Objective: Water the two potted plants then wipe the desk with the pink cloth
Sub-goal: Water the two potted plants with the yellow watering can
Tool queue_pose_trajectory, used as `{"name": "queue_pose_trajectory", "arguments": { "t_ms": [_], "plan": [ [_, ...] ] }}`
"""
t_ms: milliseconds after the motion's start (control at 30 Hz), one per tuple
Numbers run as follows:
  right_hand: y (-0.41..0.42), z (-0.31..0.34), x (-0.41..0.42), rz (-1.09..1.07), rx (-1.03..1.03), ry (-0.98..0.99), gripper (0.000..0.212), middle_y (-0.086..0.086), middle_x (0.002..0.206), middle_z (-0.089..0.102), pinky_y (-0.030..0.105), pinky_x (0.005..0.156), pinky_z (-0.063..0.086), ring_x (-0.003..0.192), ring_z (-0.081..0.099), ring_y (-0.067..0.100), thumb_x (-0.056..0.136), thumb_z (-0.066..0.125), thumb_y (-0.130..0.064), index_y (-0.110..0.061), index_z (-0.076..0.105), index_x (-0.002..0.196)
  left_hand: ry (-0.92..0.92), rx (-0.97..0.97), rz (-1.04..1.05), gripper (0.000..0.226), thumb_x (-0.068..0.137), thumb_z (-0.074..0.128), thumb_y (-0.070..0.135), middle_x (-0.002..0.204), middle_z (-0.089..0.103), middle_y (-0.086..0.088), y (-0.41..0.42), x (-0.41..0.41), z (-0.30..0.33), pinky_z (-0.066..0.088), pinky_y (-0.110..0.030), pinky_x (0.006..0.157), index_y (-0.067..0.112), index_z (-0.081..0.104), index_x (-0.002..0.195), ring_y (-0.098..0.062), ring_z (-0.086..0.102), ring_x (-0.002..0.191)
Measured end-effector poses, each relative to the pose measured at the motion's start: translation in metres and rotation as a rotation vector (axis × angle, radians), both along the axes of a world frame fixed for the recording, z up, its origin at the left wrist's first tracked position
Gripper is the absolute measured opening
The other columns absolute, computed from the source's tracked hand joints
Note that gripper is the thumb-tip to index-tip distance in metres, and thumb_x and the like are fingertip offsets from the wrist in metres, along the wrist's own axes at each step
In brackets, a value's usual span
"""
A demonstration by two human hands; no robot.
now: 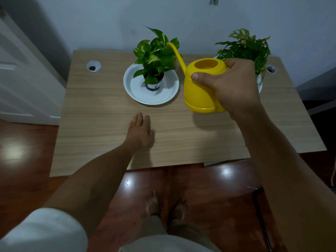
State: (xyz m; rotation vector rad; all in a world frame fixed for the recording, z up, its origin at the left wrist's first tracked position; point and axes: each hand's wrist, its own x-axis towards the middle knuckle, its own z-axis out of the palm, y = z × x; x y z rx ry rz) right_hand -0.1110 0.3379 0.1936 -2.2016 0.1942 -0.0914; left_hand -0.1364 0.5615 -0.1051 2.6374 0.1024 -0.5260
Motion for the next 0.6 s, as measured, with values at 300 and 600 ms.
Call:
{"name": "queue_pose_trajectory", "arguments": {
  "t_ms": [300, 600],
  "plan": [
    [0.013, 0.003, 0.008, 0.02, 0.017, -0.041, 0.058, 0.006, 0.102, 0.077, 0.048, 0.087, 0.06, 0.095, 0.074, 0.023, 0.066, 0.097, -0.047, -0.009, 0.076, 0.103, 0.008, -0.001, 0.005, 0.077, 0.104, 0.042, 0.047, 0.173, -0.008, -0.019, 0.001, 0.001, 0.001, 0.001, -0.051, 0.13, 0.017, 0.007, 0.166, -0.035, -0.01, 0.161],
    [0.011, -0.007, 0.002, 0.118, 0.061, -0.003, 0.038, -0.025, 0.063, 0.061, 0.002, 0.05, 0.038, 0.056, 0.058, -0.02, 0.067, 0.098, -0.04, -0.034, 0.06, 0.066, -0.013, -0.007, 0.001, 0.077, 0.104, 0.042, 0.046, 0.172, -0.006, -0.022, 0.0, -0.001, 0.001, 0.002, -0.052, 0.129, 0.015, 0.009, 0.166, -0.038, -0.007, 0.161]
  ]
}}
